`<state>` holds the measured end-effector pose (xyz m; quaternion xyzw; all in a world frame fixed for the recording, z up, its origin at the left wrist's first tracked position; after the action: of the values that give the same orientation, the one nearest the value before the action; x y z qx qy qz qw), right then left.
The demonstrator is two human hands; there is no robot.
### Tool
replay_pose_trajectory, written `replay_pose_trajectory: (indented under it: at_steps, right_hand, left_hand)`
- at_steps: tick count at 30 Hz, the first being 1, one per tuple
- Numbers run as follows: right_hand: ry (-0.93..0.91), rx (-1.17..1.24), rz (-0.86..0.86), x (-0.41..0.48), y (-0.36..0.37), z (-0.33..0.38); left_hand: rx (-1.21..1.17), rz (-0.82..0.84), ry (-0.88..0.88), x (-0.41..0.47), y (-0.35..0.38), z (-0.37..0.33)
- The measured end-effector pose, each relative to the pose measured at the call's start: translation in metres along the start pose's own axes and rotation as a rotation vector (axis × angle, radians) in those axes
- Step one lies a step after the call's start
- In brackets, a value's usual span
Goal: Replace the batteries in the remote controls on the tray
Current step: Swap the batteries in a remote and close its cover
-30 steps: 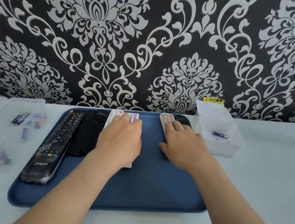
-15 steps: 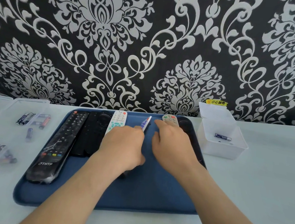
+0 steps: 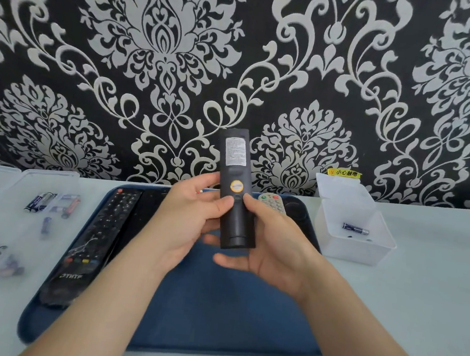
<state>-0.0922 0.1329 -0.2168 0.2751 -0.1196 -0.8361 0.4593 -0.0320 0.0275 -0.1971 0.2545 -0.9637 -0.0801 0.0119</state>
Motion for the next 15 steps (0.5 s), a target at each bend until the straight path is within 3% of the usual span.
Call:
replay_pose_trajectory:
  at_steps: [5,15]
  right_hand:
    - [-0.051,-0.059,-0.127,0.0029,-0.0094,0.0015]
    - [-0.182,-0.007,-0.02,-0.0022,-0.004,0.0078]
  left_hand:
    - [0.205,-0.012,0.067,-0.001,0.0043,0.0006]
    - [0.26,-0.039,0.148,-0.0022,0.0092,-0.0009]
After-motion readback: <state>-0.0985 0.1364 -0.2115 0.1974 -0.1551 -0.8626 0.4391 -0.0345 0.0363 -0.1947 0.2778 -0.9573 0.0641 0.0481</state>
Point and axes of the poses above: each hand's wrist, its own x-axis towards the middle knuckle, its own y-axis out of the palm, z = x × y, the point moved 4 cm from there along x, towards the middle knuckle, and after that the axes turned 2 degrees about -z, right-handed, at the moved point
